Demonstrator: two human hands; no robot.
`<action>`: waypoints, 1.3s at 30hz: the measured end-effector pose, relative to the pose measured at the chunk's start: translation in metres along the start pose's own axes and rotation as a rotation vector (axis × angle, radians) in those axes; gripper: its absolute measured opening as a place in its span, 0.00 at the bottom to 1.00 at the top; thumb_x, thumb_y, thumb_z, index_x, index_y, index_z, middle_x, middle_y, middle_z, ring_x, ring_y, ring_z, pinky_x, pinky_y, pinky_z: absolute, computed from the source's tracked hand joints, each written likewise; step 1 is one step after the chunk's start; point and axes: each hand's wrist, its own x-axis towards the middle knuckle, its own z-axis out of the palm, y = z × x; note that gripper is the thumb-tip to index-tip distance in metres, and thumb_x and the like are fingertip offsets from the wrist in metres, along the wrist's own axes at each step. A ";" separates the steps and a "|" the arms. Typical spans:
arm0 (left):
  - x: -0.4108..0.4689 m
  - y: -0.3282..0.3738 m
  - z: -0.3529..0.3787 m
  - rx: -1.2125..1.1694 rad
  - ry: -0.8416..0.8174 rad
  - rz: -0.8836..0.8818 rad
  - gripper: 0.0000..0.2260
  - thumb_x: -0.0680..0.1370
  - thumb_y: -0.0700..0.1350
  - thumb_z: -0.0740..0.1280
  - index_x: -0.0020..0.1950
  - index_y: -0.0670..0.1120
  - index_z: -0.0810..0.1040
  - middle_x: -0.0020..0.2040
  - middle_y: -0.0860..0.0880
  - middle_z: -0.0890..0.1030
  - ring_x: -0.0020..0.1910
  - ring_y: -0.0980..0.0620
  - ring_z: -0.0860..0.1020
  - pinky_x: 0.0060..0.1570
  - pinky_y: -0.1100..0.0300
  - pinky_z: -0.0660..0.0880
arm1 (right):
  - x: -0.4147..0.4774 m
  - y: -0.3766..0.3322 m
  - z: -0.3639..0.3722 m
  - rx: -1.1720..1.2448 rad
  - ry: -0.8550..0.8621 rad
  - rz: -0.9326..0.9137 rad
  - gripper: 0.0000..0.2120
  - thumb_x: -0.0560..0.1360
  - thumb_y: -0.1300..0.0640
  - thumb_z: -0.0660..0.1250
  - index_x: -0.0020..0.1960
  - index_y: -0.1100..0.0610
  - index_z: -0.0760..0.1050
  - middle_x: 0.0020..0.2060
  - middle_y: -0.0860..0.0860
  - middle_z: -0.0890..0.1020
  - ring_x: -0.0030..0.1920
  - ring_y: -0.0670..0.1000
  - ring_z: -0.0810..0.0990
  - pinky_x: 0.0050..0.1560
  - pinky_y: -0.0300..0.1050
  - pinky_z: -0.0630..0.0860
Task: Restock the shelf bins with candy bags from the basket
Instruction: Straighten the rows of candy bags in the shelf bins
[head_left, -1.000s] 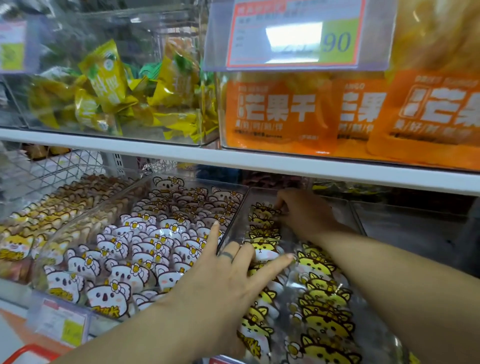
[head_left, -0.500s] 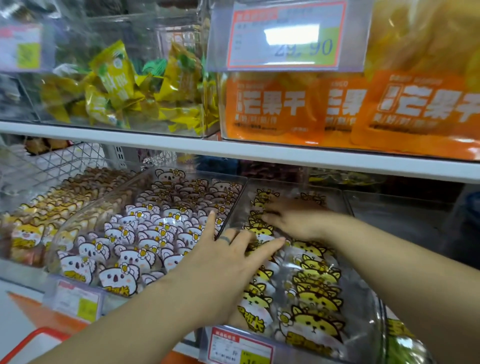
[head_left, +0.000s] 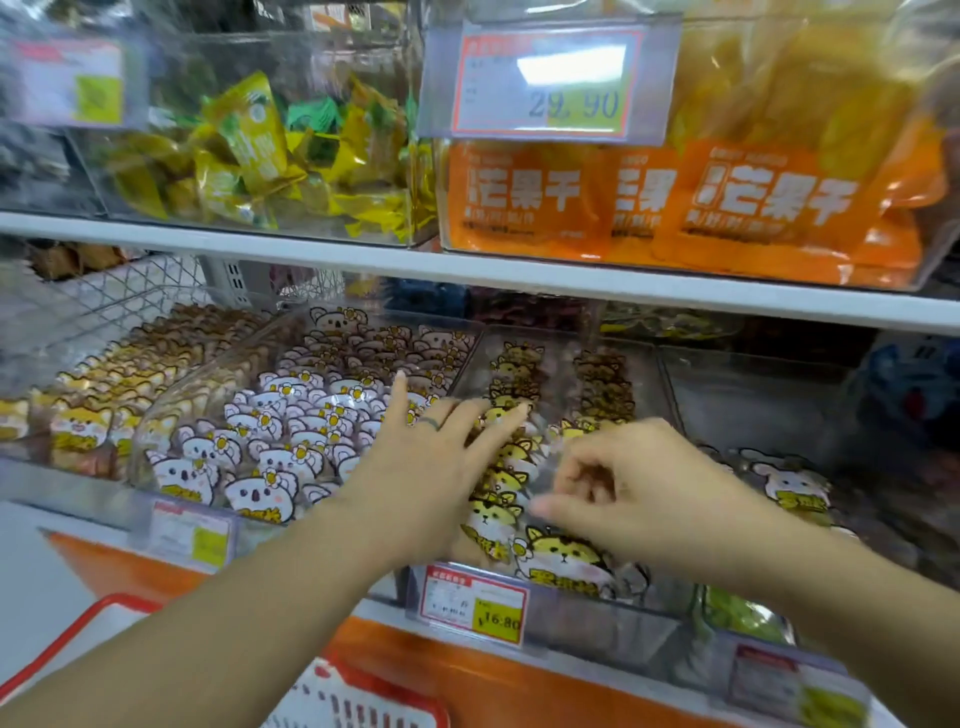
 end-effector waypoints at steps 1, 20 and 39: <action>-0.004 -0.003 -0.004 -0.029 0.004 0.000 0.57 0.67 0.77 0.63 0.78 0.55 0.28 0.80 0.48 0.48 0.78 0.43 0.55 0.73 0.29 0.44 | -0.008 -0.004 0.001 -0.100 -0.094 0.003 0.15 0.74 0.37 0.67 0.44 0.48 0.79 0.31 0.42 0.77 0.34 0.40 0.74 0.35 0.38 0.69; -0.028 -0.007 -0.014 -1.590 -0.419 -0.326 0.10 0.77 0.37 0.59 0.55 0.49 0.69 0.46 0.42 0.75 0.42 0.47 0.79 0.54 0.46 0.81 | -0.005 -0.015 -0.003 -0.034 0.155 -0.036 0.04 0.80 0.49 0.65 0.46 0.47 0.74 0.40 0.42 0.79 0.42 0.45 0.77 0.46 0.48 0.77; -0.021 0.007 -0.023 -0.043 -0.084 0.060 0.08 0.82 0.50 0.63 0.58 0.52 0.78 0.51 0.47 0.82 0.53 0.43 0.77 0.45 0.57 0.59 | 0.026 -0.027 0.045 -0.326 -0.073 0.008 0.10 0.77 0.48 0.70 0.56 0.51 0.77 0.46 0.52 0.81 0.51 0.56 0.79 0.43 0.46 0.72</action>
